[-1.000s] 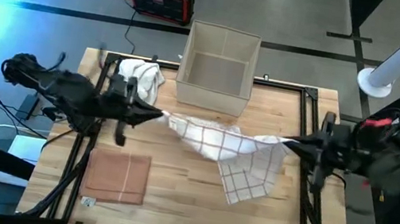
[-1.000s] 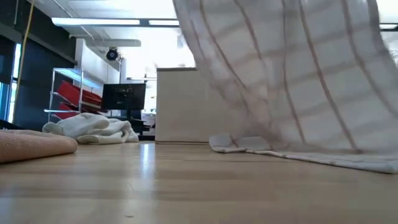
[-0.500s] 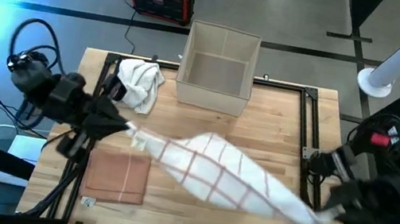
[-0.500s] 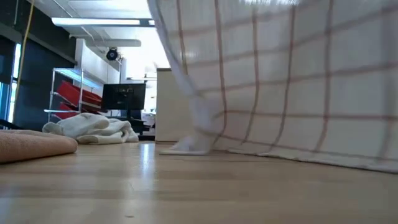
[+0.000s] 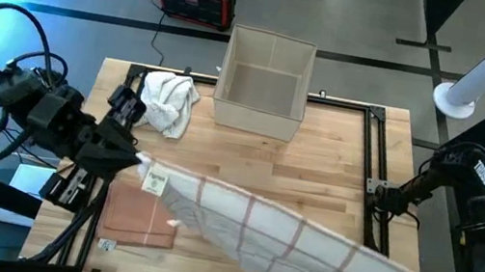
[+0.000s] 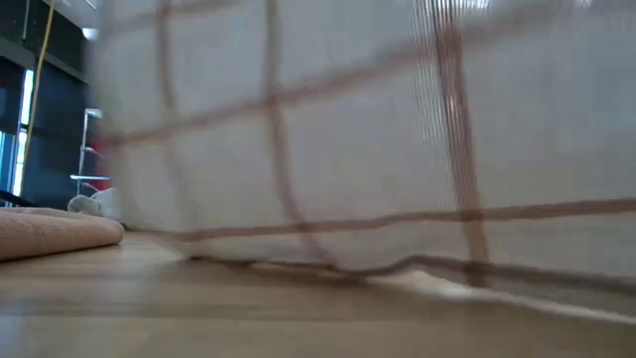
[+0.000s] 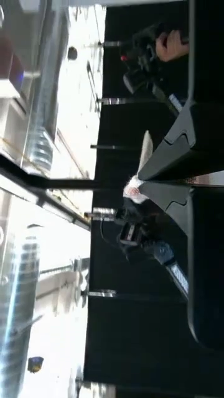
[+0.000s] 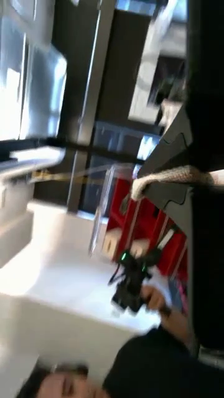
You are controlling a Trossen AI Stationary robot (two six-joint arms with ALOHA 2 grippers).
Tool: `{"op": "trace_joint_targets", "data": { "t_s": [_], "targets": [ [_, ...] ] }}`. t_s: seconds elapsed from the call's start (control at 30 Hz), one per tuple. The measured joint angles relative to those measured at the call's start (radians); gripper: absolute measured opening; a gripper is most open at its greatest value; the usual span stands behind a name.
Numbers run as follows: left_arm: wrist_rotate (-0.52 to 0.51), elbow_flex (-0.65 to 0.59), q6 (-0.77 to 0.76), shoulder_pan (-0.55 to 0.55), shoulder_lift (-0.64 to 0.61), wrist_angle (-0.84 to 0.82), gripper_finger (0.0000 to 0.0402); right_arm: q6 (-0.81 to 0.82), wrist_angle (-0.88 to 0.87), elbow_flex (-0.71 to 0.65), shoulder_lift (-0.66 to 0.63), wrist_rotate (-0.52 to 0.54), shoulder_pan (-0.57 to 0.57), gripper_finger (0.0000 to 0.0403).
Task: Fold towel
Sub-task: Fold the right white towel
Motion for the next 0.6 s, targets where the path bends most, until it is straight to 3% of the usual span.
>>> {"op": "trace_joint_targets", "data": {
  "t_s": [0.17,0.33,0.4,0.5,0.6],
  "targets": [
    [-0.119,0.047,-0.001,0.001,0.005,-0.041,0.0000,-0.111,0.069,0.000,0.000,0.156,0.073,0.0000],
    [-0.195,0.054,-0.036,0.020,0.005,-0.083,0.0000,-0.147,0.087,0.000,0.000,0.223,0.116,0.0000],
    [-0.222,0.053,-0.086,0.034,0.005,-0.172,0.0000,-0.124,0.084,-0.001,0.001,0.343,0.122,0.0000],
    [-0.296,0.036,-0.182,0.068,0.021,-0.338,0.0000,-0.045,-0.007,-0.001,0.003,0.632,0.117,0.0000],
    [-0.323,0.005,-0.220,0.116,0.052,-0.448,0.0000,0.162,-0.261,-0.003,-0.002,0.718,0.067,0.0000]
  ]
}}
